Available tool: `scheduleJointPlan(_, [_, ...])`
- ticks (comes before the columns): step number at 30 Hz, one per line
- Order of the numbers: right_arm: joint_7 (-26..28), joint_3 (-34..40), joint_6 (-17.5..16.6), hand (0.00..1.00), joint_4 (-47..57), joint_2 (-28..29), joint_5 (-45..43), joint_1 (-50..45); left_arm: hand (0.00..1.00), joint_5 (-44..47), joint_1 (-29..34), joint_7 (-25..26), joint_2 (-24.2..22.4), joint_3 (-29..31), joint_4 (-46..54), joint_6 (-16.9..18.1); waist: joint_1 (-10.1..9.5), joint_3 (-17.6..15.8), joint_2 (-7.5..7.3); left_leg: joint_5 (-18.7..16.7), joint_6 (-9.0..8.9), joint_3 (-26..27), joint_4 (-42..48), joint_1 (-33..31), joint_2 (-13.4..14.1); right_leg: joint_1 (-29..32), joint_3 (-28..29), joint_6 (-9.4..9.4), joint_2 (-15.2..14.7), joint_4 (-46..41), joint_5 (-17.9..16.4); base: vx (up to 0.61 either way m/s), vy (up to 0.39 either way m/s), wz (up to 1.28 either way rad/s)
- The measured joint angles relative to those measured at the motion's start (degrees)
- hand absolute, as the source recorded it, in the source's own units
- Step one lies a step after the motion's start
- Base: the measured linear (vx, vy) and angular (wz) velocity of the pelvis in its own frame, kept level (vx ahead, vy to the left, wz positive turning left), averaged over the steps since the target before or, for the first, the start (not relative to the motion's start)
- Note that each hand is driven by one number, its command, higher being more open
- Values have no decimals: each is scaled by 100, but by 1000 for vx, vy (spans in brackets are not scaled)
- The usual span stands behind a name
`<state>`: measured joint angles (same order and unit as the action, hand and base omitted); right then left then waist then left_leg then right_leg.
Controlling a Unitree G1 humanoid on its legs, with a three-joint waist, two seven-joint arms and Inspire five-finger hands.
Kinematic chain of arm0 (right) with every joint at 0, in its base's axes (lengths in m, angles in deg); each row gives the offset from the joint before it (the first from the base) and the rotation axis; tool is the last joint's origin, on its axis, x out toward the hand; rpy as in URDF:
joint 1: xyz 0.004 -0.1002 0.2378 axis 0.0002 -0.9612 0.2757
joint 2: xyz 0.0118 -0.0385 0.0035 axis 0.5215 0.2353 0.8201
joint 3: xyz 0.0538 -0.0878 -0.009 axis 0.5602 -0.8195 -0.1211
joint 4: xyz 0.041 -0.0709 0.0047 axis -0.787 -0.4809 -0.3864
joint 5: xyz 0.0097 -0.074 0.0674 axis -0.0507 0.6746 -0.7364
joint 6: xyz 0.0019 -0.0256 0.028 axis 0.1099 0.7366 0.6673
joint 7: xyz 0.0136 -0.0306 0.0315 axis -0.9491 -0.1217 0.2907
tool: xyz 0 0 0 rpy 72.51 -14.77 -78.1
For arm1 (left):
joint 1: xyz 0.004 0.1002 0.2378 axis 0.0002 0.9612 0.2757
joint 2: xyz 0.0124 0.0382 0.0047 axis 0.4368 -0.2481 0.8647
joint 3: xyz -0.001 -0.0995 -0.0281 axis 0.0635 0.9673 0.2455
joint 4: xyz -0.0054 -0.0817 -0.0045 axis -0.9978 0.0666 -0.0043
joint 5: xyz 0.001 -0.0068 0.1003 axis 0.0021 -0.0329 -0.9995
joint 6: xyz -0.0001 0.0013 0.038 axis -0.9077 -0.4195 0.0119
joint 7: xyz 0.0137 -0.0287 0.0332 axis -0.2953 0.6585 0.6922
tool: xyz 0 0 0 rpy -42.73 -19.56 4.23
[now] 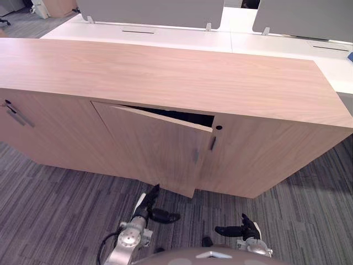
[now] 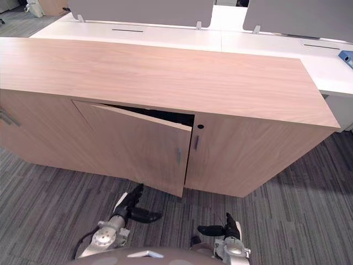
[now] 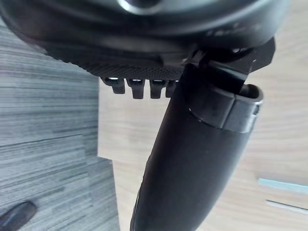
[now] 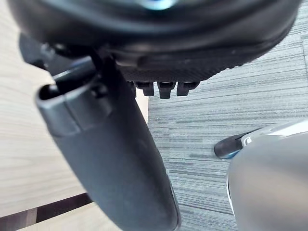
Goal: Walk over to the cabinet, pick up the folder, carry it to the office cabinet, place the folder inside the office cabinet, then close the office cabinet door
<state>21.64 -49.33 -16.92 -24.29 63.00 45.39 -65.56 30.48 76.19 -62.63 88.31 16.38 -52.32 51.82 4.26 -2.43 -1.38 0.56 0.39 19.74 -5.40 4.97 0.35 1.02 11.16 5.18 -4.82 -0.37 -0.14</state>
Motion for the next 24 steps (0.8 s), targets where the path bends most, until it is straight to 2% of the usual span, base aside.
scheduleJointPlan(7, [74, 25, 14, 100, -152, 56, -228, 60, 100, 14, -34, 53, -21, 1030, -1502, -54, -89, -56, -74, 7, 11, -68, -1, 66, -17, -121, -84, 12, -32, 5, 3, -2, 8, 5])
scheduleJointPlan(17, [93, 255, 75, 100, -171, 166, -227, 25, 100, -44, -167, 376, -398, 1916, -1806, -136, -262, -85, -66, -11, -18, -134, -5, 194, -12, -231, -172, -32, -35, -113, -93, -14, 4, 4])
scheduleJointPlan(24, [83, 466, 112, 100, -171, 219, -227, 0, 100, -183, -249, 457, -509, 2152, -1923, -192, -331, -86, -66, -43, -52, -129, -5, 198, 12, -239, -209, -36, -33, -129, -128, 0, 0, 0])
